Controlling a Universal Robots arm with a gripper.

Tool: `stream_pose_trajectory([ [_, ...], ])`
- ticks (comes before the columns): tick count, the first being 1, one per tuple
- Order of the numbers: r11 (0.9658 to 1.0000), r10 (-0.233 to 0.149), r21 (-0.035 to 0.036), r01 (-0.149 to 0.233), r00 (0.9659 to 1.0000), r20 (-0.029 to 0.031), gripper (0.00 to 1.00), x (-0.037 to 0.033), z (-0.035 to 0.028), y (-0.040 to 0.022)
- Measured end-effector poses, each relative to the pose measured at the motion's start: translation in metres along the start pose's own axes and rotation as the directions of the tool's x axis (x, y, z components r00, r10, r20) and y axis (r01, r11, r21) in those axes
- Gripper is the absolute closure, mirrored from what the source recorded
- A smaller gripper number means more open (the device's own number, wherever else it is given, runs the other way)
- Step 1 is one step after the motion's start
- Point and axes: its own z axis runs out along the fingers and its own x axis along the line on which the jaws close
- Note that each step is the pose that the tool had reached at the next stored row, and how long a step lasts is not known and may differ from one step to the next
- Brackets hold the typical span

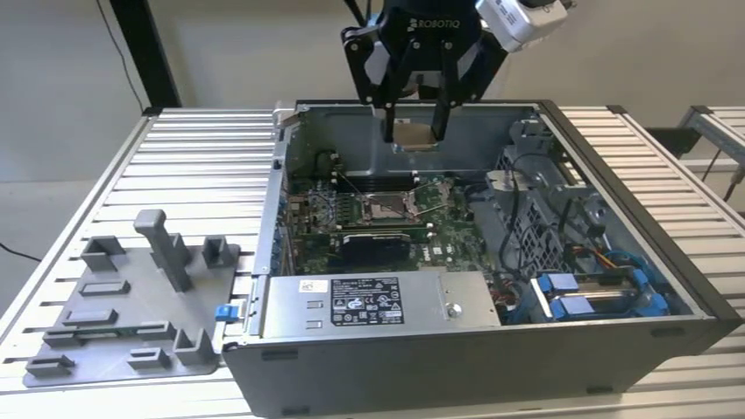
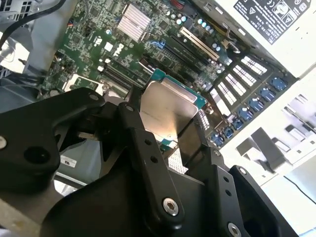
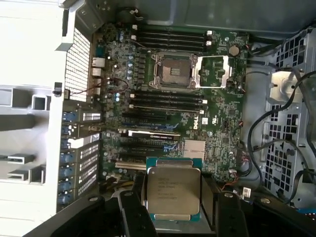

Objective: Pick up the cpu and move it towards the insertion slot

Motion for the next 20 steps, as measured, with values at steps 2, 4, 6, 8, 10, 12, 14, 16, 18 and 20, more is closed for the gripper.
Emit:
stream_pose_trajectory([
  [2, 1.0000, 0.000, 0.0000, 0.000, 1.0000, 0.0000, 1.00, 0.0028, 0.0005, 0.0031],
  [4, 1.0000, 0.000, 0.0001, 0.000, 1.0000, 0.0000, 1.00, 0.0049, 0.0009, 0.0062],
  [6, 1.0000, 0.000, 0.0001, 0.000, 1.0000, -0.0001, 1.00, 0.0068, 0.0012, 0.0086],
  [8, 1.0000, 0.000, 0.0000, 0.000, 1.0000, -0.0001, 1.00, 0.0094, 0.0017, 0.0114],
  [10, 1.0000, 0.000, 0.0000, 0.000, 1.0000, 0.0000, 1.00, 0.0125, 0.0021, 0.0146],
  [12, 1.0000, 0.000, 0.0002, 0.000, 1.0000, -0.0001, 1.00, 0.0145, 0.0025, 0.0181],
  [14, 1.0000, 0.000, 0.0000, 0.000, 1.0000, 0.0000, 1.00, 0.0154, 0.0031, 0.0226],
  [16, 1.0000, 0.000, 0.0001, 0.000, 1.0000, -0.0001, 1.00, 0.0153, 0.0036, 0.0286],
  [18, 1.0000, 0.000, 0.0001, 0.000, 1.0000, -0.0001, 1.00, 0.0153, 0.0041, 0.0341],
  [20, 1.0000, 0.000, 0.0001, 0.000, 1.0000, 0.0000, 1.00, 0.0156, 0.0047, 0.0389],
])
